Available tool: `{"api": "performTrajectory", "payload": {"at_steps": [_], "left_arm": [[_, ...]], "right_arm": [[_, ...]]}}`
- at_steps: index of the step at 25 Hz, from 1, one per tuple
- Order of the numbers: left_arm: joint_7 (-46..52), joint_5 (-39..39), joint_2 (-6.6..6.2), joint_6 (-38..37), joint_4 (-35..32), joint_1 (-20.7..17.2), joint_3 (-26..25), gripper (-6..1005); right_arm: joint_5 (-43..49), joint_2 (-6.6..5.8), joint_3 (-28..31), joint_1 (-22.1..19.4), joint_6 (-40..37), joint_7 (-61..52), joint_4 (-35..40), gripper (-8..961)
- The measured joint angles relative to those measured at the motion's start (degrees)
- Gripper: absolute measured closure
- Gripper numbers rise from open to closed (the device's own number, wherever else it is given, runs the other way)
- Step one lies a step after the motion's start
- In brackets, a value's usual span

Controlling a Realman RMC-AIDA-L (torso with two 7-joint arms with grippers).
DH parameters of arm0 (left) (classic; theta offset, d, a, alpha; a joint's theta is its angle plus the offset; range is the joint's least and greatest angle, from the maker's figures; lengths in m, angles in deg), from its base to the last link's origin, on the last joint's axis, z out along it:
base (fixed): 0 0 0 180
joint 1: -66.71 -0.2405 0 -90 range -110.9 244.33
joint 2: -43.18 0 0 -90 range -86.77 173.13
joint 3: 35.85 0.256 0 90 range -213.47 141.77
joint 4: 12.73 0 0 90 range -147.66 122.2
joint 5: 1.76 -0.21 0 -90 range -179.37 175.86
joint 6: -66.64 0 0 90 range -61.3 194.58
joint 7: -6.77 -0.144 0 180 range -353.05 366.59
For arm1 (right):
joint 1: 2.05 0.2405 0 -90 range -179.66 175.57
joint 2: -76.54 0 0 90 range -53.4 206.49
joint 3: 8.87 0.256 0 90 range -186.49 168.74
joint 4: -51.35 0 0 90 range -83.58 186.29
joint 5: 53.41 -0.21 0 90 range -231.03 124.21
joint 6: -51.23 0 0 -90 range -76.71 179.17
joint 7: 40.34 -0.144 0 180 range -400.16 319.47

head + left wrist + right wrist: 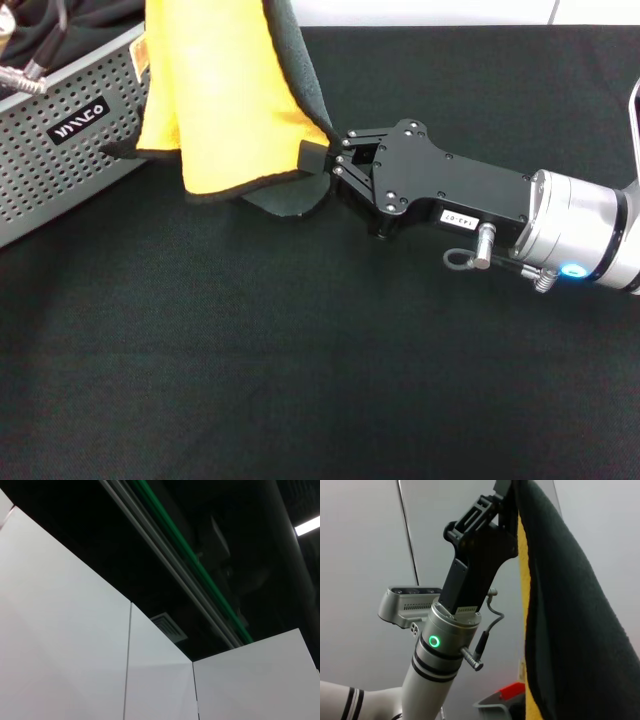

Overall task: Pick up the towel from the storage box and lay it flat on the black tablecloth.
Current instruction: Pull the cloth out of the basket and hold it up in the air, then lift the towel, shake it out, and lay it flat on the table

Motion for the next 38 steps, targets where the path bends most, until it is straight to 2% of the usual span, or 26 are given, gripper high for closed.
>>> {"api": "performTrajectory", "payload": {"at_steps": [3,5,9,11,13,16,21,28,32,38], "left_arm": [[0.0,0.1,-0.02,0.0,0.0,-0.9,0.0,984],[0.1,0.1,-0.07,-0.1,-0.1,-2.0,0.0,984],[0.5,0.2,-0.10,-0.2,-1.5,-5.5,0.0,984],[1.7,0.2,-0.11,-0.2,-3.1,-7.9,0.0,984],[3.7,0.1,-0.11,-0.3,-4.6,-10.0,0.0,984],[7.6,-0.6,-0.42,-0.4,-6.2,-12.9,0.0,984],[13.1,-3.3,-1.18,-0.8,-9.8,-17.6,0.0,984],[17.8,-9.2,-1.28,-3.4,-13.1,-21.1,-0.1,984],[18.6,-10.5,-1.81,-5.4,-11.9,-21.6,-0.3,984],[19.3,-13.0,-2.49,-10.5,-8.7,-21.9,-3.4,984]], "right_arm": [[1.0,-0.41,0.7,0.0,-0.3,-0.3,0.5,949],[3.4,-1.22,2.9,-0.8,-0.4,-1.5,2.8,949],[13.2,-3.36,10.8,-4.8,-0.2,-8.2,11.3,949],[19.5,-3.84,15.4,-7.1,-0.1,-12.7,16.3,949],[25.9,-3.77,20.0,-9.5,-0.2,-16.9,21.8,949],[35.6,-2.93,26.1,-14.1,-0.8,-23.4,32.0,949],[42.8,-1.81,30.9,-20.6,-2.6,-28.8,45.3,949],[43.4,-1.78,34.4,-22.8,-6.3,-31.4,51.6,949],[43.5,-1.73,35.5,-23.3,-6.6,-32.1,54.2,948],[43.5,-1.30,37.6,-25.3,-7.0,-33.2,57.2,948]]}}
